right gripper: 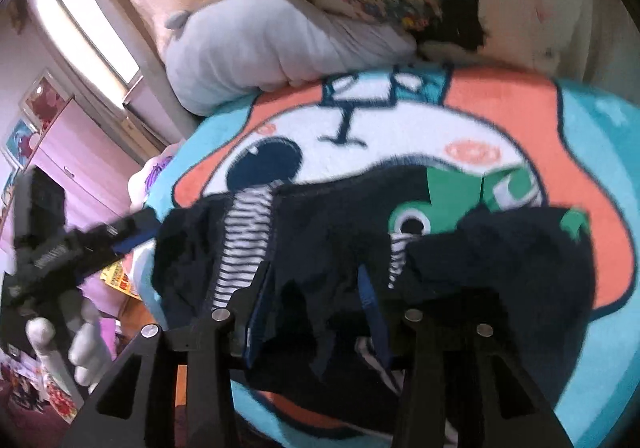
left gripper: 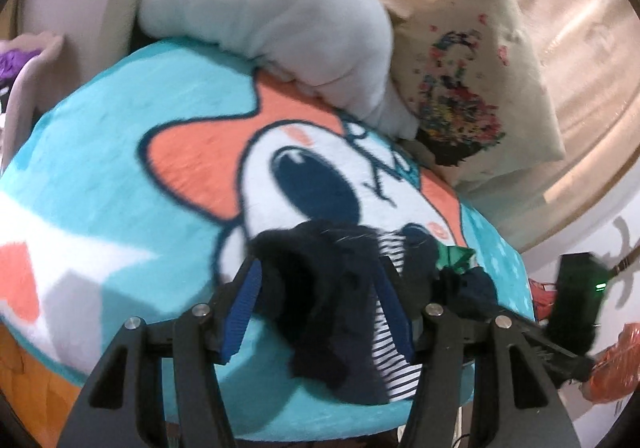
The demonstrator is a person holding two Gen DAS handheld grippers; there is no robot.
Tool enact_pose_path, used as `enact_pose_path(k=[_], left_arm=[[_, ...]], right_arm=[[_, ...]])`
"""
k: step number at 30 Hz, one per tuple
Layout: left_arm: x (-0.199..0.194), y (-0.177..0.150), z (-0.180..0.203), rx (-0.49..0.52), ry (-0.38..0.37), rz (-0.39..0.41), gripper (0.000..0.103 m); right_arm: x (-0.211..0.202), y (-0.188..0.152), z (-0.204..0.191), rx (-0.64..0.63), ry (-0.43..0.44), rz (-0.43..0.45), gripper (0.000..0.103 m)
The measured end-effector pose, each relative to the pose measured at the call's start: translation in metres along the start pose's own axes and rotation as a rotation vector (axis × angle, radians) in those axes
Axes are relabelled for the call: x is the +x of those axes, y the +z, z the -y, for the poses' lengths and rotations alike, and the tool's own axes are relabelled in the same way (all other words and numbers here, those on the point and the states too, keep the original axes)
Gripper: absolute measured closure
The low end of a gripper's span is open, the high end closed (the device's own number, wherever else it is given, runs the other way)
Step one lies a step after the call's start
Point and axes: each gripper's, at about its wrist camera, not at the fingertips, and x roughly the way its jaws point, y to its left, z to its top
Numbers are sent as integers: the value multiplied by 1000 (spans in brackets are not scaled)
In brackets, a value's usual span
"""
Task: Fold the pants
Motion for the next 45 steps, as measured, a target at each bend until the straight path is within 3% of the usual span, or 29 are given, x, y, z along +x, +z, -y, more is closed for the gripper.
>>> enact_pose_path(k=[5,8,10,12,16,20,23,27,29,32,35,39,45], left_arm=[[1,-12,-13,-21,-15,-4,46],[-2,-18,-11,-3,-38,-2,46],[-1,-23,-9,13,-52,-4,46],[0,-27,-10,24,-29,-2,44],[2,-31,-14,3,-53,-10,43],[-2,-35,-14,13,-57,7,42],[0,-38,-11,17,-67,5,41],[7,-43,-4,15,-70,-7,38],[8,-46,3,26,-63,-2,38],[12,-51,12,40,-55,4,40],[23,-52,21,57,-56,-45,90],[16,-52,32,67,-69,-28,91],[-2,-46,59,89,-127,-15,91]], right_arm=[[11,12,-35,-74,63,-53,51],[35,24,-59,-103,123,-141,50],[56,31,-74,-120,181,-225,43],[76,42,-92,-174,138,-271,39],[115,60,-118,-233,74,-371,36],[149,61,-131,-274,-47,-469,34],[165,57,-140,-332,-96,-534,27],[177,56,-150,-380,-160,-591,26],[179,55,-154,-410,-185,-596,29],[175,57,-158,-444,-223,-556,47],[164,61,-154,-424,-210,-507,63],[138,62,-136,-371,-155,-441,69],[83,68,-113,-285,-63,-321,69]])
